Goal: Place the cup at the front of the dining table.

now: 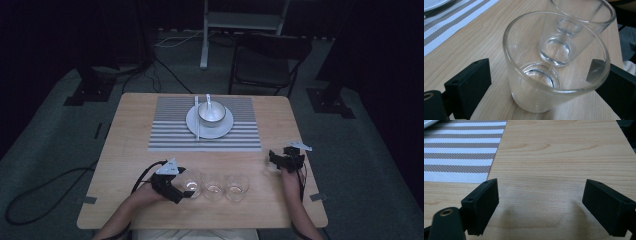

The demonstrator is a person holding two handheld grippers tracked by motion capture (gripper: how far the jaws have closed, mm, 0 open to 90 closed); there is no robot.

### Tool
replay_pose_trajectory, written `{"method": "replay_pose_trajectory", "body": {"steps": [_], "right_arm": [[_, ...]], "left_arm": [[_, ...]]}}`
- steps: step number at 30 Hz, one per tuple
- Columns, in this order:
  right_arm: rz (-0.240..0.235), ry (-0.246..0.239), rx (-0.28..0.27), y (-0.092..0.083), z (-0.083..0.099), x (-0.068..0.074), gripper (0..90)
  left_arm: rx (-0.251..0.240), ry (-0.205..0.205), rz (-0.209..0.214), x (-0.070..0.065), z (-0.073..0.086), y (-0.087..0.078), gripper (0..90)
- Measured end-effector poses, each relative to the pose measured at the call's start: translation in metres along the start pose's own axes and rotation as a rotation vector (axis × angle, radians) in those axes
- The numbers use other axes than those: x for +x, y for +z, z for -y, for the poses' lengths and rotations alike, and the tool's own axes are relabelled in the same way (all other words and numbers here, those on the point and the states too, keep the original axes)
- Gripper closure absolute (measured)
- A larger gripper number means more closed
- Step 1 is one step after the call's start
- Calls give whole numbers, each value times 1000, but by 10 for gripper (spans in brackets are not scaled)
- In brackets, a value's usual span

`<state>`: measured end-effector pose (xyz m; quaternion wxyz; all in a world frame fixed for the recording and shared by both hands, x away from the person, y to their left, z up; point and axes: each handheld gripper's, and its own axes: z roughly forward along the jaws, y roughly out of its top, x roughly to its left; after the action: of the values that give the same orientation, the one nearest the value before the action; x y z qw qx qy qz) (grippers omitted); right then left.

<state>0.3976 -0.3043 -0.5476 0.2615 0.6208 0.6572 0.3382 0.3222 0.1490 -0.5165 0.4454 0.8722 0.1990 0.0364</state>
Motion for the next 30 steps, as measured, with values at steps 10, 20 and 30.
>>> {"method": "replay_pose_trajectory", "body": {"steps": [10,20,30], "right_arm": [[0,0,0,0,0,0,131],[-1,1,0,0,0,0,131],[0,1,0,0,0,0,131]], "left_arm": [[-1,19,13,-2,-1,7,127],[-3,26,1,-4,-2,9,181],[-6,37,-16,-5,-5,6,200]]}}
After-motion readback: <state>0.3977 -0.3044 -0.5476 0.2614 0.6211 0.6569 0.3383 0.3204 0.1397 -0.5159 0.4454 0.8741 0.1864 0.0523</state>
